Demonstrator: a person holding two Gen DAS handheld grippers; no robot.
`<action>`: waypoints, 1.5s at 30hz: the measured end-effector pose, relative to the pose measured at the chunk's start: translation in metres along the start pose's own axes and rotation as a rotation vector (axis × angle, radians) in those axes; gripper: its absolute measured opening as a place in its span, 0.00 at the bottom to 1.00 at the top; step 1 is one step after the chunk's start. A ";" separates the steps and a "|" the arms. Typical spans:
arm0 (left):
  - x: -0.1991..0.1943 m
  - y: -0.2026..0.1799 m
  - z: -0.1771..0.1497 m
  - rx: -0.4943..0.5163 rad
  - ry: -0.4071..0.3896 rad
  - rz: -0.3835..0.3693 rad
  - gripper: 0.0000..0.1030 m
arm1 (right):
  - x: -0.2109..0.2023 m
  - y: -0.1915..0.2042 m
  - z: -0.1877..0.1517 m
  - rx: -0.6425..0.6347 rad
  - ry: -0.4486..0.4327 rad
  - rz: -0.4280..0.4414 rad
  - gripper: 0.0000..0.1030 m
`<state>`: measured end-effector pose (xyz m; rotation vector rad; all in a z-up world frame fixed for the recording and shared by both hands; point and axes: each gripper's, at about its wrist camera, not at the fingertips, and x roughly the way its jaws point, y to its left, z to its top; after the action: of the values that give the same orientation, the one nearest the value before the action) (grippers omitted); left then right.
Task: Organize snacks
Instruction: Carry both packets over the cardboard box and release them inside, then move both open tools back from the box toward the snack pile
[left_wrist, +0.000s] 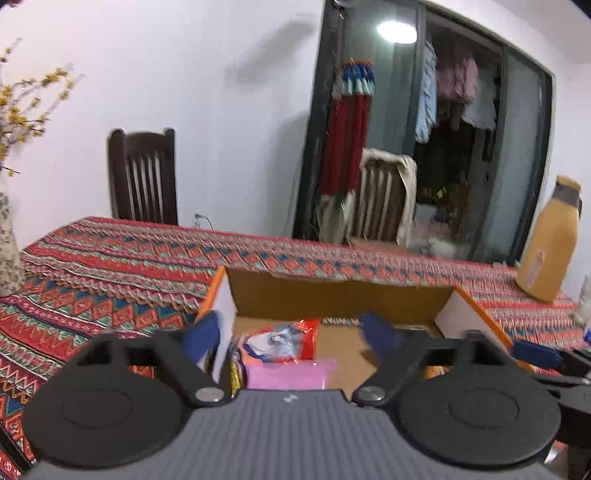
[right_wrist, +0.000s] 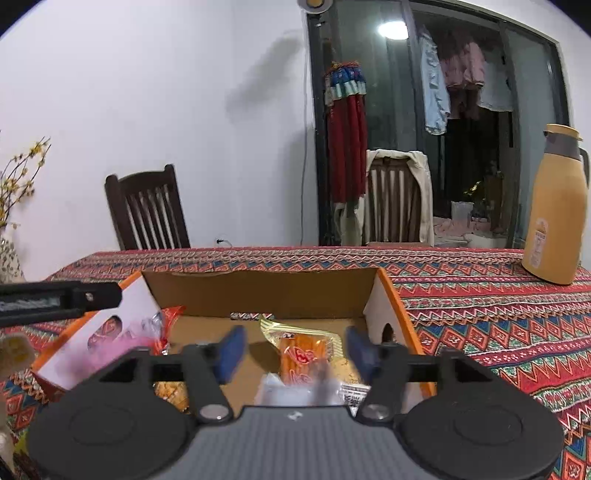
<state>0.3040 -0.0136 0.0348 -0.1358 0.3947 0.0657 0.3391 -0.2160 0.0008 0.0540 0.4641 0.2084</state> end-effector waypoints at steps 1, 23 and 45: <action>-0.003 0.001 0.000 -0.005 -0.016 0.014 1.00 | -0.002 -0.001 0.000 0.007 -0.010 -0.005 0.94; -0.035 0.001 0.015 -0.038 -0.062 -0.003 1.00 | -0.027 -0.004 0.009 0.025 -0.086 -0.045 1.00; -0.139 0.033 -0.035 -0.048 -0.018 -0.057 1.00 | -0.125 0.039 -0.040 0.012 -0.029 0.015 1.00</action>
<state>0.1599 0.0090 0.0527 -0.1938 0.3715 0.0204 0.2045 -0.2047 0.0239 0.0718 0.4358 0.2189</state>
